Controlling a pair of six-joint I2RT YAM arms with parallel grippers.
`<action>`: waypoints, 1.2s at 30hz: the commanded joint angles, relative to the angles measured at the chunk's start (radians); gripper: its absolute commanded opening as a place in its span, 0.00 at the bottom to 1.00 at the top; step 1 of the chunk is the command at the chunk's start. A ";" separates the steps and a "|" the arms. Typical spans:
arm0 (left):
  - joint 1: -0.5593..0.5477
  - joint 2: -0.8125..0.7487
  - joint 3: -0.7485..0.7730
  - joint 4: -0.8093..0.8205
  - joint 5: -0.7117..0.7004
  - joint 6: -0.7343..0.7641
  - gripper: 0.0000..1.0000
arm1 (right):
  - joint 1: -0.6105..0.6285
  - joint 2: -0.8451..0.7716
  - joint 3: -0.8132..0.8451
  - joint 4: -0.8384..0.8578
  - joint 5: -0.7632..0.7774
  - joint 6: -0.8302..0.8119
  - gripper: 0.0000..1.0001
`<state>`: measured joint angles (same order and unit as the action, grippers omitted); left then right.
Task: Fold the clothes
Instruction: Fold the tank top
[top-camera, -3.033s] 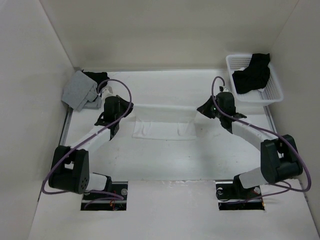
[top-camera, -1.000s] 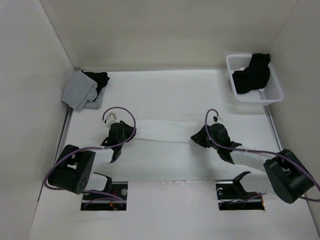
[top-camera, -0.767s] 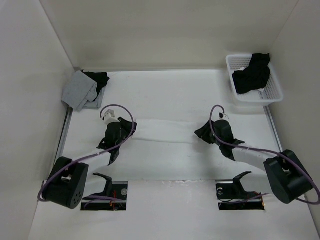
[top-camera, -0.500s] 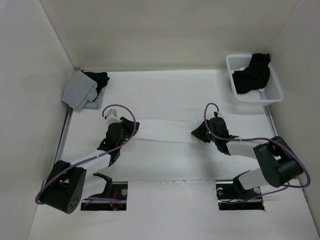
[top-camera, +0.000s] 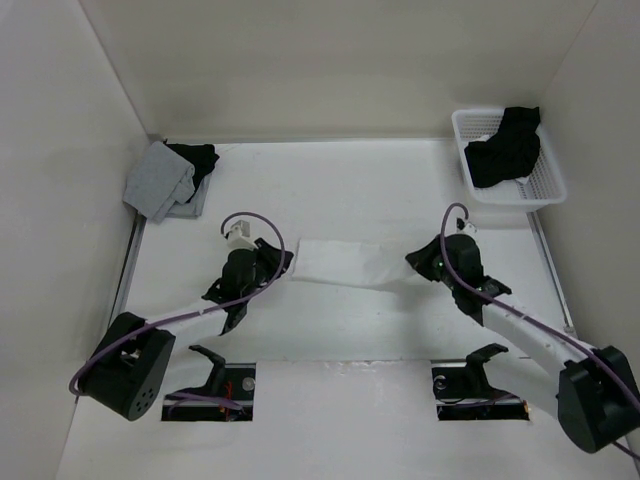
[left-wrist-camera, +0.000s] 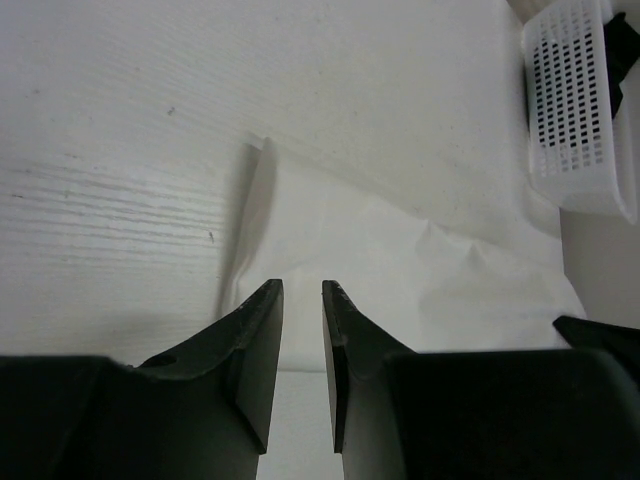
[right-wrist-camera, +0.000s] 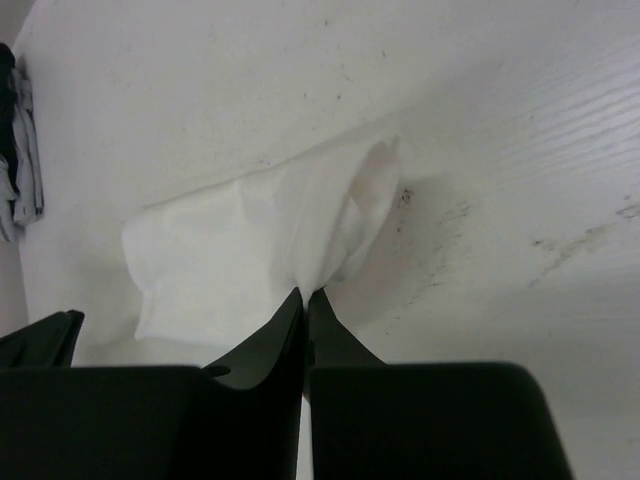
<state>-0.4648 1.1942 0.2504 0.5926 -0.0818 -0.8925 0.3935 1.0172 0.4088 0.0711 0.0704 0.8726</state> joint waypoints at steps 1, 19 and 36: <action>-0.034 -0.044 0.041 0.044 0.016 -0.017 0.21 | 0.018 -0.048 0.135 -0.247 0.124 -0.107 0.04; -0.019 -0.321 -0.011 -0.088 0.132 -0.048 0.24 | 0.486 0.691 0.987 -0.729 0.384 -0.190 0.06; 0.038 -0.300 -0.014 -0.068 0.203 -0.105 0.24 | 0.536 0.703 0.943 -0.458 0.295 -0.170 0.23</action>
<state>-0.3927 0.8669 0.2031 0.4755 0.1047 -0.9894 0.9653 1.8133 1.4471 -0.5465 0.4004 0.7013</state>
